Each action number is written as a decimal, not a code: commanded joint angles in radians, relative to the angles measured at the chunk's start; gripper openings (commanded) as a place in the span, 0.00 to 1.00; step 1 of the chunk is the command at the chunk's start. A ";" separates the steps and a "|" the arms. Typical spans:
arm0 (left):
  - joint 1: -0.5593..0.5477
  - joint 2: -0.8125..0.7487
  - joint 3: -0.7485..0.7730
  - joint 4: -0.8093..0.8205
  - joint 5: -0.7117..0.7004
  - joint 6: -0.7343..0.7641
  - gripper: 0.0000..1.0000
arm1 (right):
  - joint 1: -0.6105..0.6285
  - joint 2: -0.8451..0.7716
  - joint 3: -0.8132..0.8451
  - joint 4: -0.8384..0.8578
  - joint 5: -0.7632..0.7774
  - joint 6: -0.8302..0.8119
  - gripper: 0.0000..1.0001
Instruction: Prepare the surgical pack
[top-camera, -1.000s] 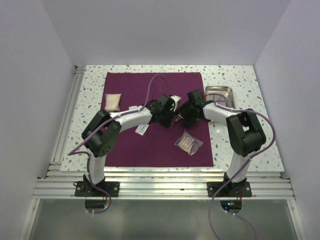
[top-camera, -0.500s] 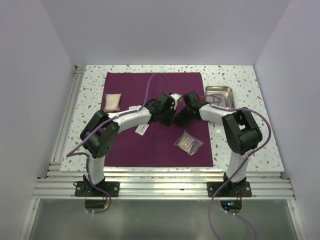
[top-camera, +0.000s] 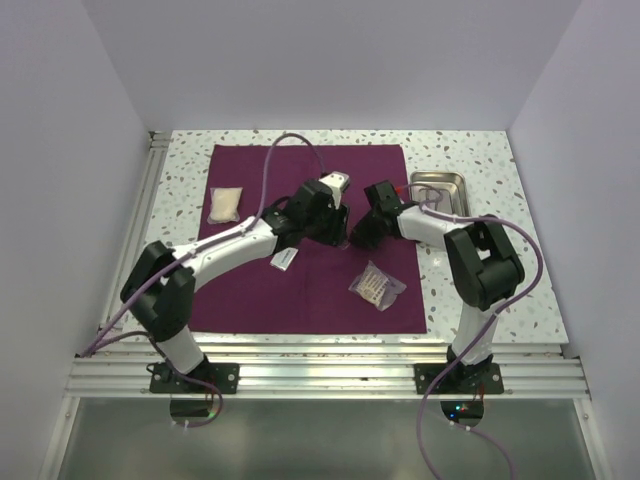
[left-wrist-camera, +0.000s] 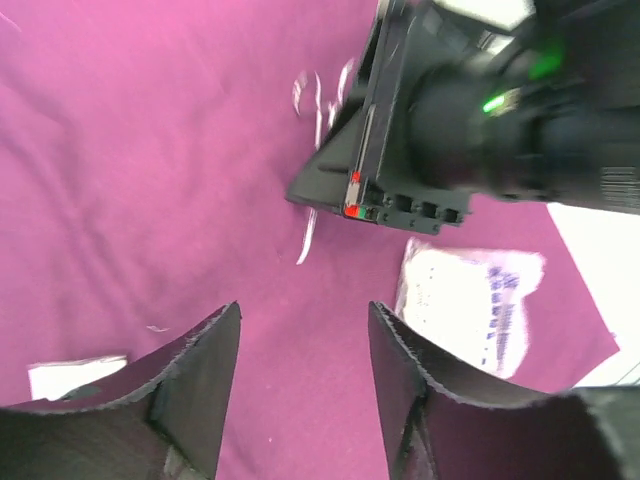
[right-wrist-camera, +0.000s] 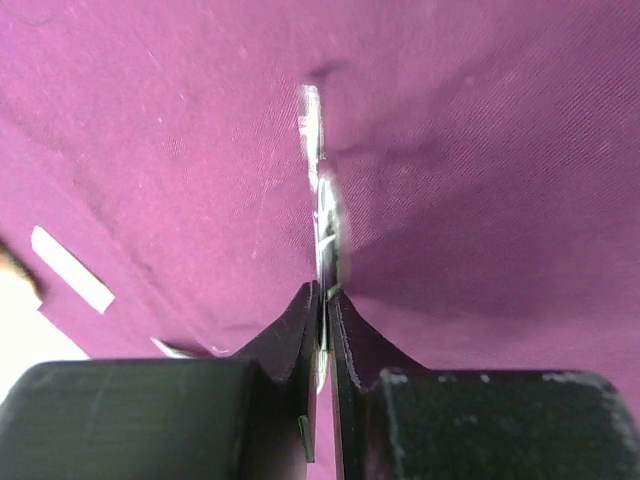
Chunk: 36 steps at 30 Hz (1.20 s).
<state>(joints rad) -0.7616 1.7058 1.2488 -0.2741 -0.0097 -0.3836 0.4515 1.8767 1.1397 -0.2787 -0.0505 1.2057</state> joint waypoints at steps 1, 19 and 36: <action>0.005 -0.116 -0.028 0.053 -0.079 -0.008 0.59 | 0.000 -0.057 0.077 -0.097 0.109 -0.139 0.00; 0.056 -0.253 -0.273 0.234 -0.177 0.022 0.60 | -0.422 -0.182 0.273 -0.212 -0.004 -0.874 0.00; 0.058 -0.348 -0.528 0.506 -0.210 0.026 0.60 | -0.534 0.067 0.337 -0.234 -0.270 -0.997 0.03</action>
<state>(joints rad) -0.7086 1.3884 0.7303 0.1345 -0.1925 -0.3740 -0.0818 1.9377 1.4105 -0.4847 -0.3161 0.2638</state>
